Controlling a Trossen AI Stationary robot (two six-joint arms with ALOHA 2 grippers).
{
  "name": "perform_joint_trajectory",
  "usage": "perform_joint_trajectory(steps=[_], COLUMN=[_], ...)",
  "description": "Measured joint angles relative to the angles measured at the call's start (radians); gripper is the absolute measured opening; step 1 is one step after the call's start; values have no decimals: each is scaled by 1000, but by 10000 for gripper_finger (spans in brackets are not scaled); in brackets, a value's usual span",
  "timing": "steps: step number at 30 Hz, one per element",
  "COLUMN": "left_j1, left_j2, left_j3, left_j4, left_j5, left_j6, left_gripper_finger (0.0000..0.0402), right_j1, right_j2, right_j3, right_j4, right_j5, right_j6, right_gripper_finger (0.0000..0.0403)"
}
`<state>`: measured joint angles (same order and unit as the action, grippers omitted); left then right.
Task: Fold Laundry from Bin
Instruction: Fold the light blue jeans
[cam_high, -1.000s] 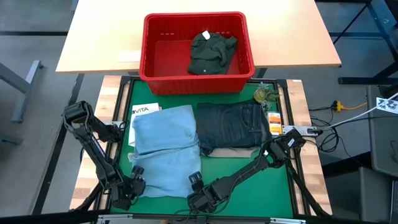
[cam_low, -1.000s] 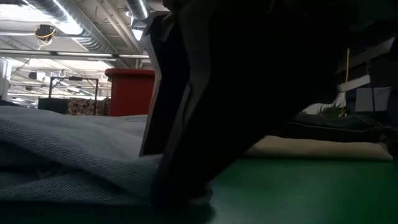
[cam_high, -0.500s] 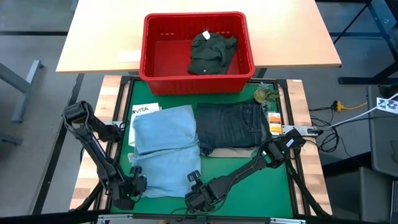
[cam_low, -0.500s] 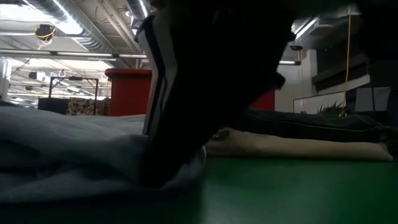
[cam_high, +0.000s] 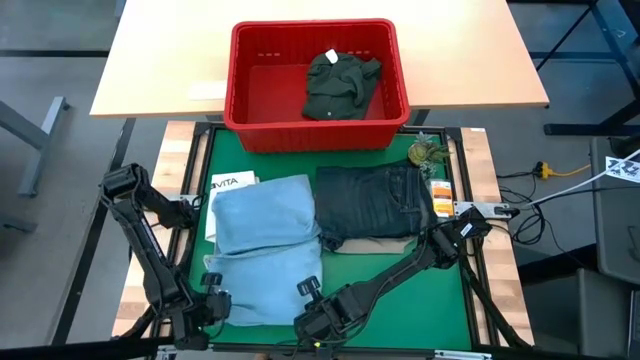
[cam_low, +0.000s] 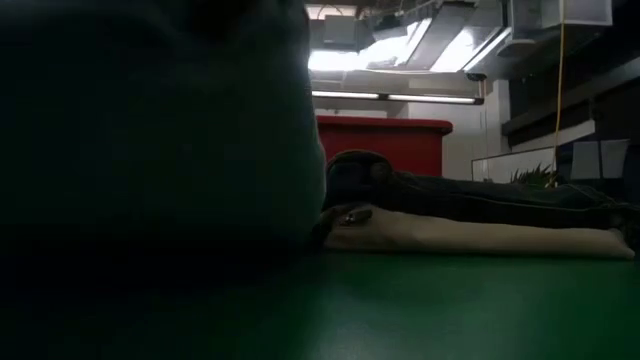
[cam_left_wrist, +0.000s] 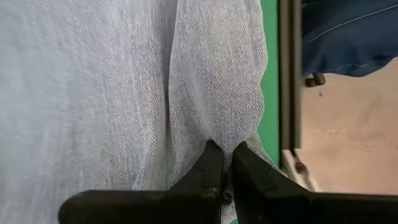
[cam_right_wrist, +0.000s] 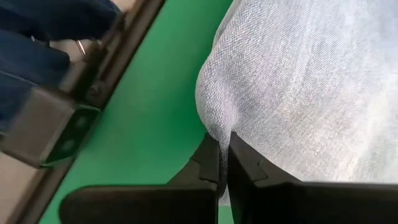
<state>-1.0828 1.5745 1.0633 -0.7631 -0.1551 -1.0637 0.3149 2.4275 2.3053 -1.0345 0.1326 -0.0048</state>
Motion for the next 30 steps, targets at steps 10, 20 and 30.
perform_joint_trajectory(steps=[10,20,30], left_j1=[0,1,21], left_j2=[-2,-3,-9], left_j3=[187,334,468], left_j4=[-68,-249,-621], left_j5=[42,-53,-191], left_j6=[0,-1,-61], left_gripper_finger=[7,7,7], right_j1=[34,45,-79], right_j2=[-41,-105,-213], right_j3=[50,51,51], right_j4=[-26,-64,-100], right_j5=[-80,-82,-82], right_j6=[19,-6,-29], right_gripper_finger=[4,5,3])
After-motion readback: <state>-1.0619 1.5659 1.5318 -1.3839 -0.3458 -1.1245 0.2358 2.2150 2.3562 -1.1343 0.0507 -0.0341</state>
